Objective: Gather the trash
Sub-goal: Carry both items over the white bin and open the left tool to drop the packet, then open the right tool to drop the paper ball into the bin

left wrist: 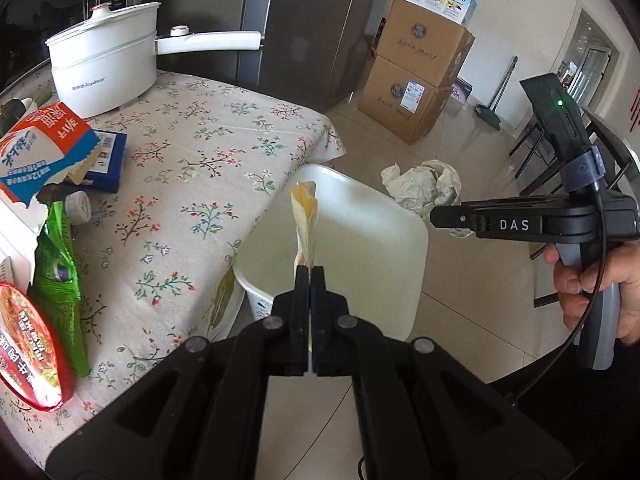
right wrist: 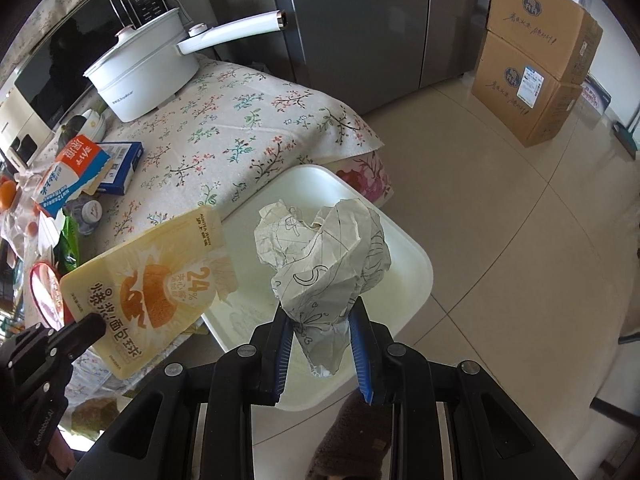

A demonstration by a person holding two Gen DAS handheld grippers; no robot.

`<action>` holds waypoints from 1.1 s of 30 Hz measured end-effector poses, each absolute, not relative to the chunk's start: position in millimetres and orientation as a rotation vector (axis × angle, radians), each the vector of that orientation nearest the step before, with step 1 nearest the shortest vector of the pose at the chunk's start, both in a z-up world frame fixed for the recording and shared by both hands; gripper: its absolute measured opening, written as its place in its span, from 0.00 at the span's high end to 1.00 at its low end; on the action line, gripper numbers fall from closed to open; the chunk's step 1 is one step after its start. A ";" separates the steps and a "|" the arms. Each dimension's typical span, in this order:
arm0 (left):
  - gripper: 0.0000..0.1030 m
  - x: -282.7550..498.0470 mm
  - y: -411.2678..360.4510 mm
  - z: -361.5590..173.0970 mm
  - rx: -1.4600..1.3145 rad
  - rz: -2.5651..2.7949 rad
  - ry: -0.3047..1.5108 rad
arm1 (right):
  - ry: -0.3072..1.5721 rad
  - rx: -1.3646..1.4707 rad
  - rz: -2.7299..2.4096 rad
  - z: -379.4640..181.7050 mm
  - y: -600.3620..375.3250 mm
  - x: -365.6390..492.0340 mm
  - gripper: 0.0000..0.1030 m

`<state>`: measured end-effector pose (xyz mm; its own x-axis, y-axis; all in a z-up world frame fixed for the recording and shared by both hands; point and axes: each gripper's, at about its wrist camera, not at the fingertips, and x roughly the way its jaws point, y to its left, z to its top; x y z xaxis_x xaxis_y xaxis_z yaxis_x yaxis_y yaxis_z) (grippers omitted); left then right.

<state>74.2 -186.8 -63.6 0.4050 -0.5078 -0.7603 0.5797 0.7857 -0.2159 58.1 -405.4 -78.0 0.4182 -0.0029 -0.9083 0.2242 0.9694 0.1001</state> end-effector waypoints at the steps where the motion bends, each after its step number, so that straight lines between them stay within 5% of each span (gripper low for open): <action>1: 0.99 76.0 -190.8 -66.7 0.092 -0.686 0.930 | 1.138 0.221 -0.146 -80.1 -407.6 57.6 0.73; 10: 0.98 93.6 -210.3 -79.7 0.121 -0.668 0.904 | 1.161 0.238 -0.158 -87.6 -415.0 58.5 0.73; 12: 0.87 94.7 -210.8 -78.2 0.144 -0.641 0.884 | 1.163 0.237 -0.158 -87.8 -413.9 60.0 0.73; 14: 0.50 96.1 -209.4 -76.8 0.162 -0.612 0.873 | 1.164 0.236 -0.159 -88.6 -413.2 61.3 0.73; 16: 0.31 93.7 -206.2 -72.8 0.176 -0.564 0.849 | 1.167 0.233 -0.160 -89.2 -412.6 62.2 0.73; 28: 0.12 88.2 -162.6 -58.8 0.183 -0.421 0.870 | 1.181 0.237 -0.171 -92.6 -404.8 71.3 0.69; 31: 0.09 87.2 -141.9 -52.2 0.172 -0.379 0.869 | 1.169 0.257 -0.175 -89.0 -403.5 73.3 0.39; 33: 0.07 87.4 -126.2 -47.5 0.163 -0.354 0.867 | 1.150 0.263 -0.170 -84.3 -399.9 75.1 0.34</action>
